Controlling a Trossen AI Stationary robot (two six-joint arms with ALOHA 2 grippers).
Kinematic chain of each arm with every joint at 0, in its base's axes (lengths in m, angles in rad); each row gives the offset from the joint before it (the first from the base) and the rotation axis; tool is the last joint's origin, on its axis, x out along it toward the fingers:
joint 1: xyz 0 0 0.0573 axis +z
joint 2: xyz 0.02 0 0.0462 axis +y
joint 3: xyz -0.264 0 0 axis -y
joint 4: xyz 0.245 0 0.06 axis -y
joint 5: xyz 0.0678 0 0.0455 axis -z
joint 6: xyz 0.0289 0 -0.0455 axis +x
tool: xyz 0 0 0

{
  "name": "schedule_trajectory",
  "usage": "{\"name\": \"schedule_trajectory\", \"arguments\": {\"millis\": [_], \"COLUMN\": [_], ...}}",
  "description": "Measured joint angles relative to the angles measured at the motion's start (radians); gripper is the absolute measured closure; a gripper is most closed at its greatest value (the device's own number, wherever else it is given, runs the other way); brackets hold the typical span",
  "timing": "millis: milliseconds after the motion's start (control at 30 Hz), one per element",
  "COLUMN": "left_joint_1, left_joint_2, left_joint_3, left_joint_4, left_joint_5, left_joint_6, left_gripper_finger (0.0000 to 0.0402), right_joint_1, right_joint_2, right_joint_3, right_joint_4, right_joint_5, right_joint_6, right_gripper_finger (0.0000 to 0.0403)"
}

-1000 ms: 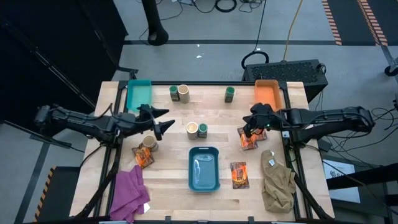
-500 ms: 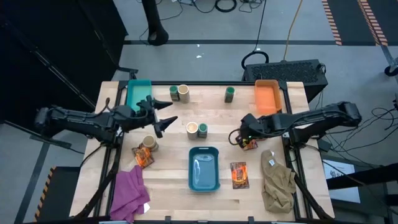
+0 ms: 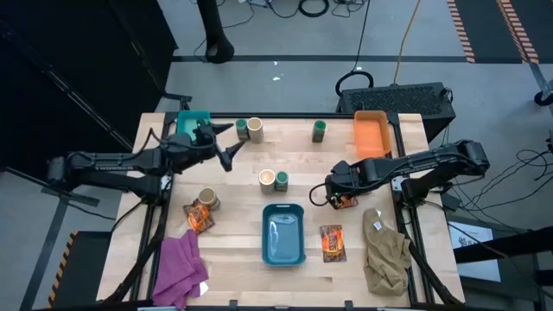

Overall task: Sort spices by type
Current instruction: Put the orange seasoning bag into the orange bin

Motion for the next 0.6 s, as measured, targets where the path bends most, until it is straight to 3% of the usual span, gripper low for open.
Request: {"name": "schedule_trajectory", "arguments": {"millis": [367,600], "left_joint_1": [0.05,0.069], "left_joint_2": [-0.024,-0.038], "left_joint_3": [0.005,0.005], "left_joint_4": [-0.018,-0.035], "left_joint_5": [-0.005,-0.012], "left_joint_6": [0.049,0.08], "left_gripper_finger": [0.0052,0.0052], "right_joint_1": [0.0,-0.016], "right_joint_2": [0.003,0.065], "right_joint_3": [0.0,-0.037], "right_joint_4": [0.031,0.071], "right_joint_5": [-0.051,-0.023], "right_joint_6": [0.154,0.199], "right_gripper_finger": [0.0273,0.0207]}}
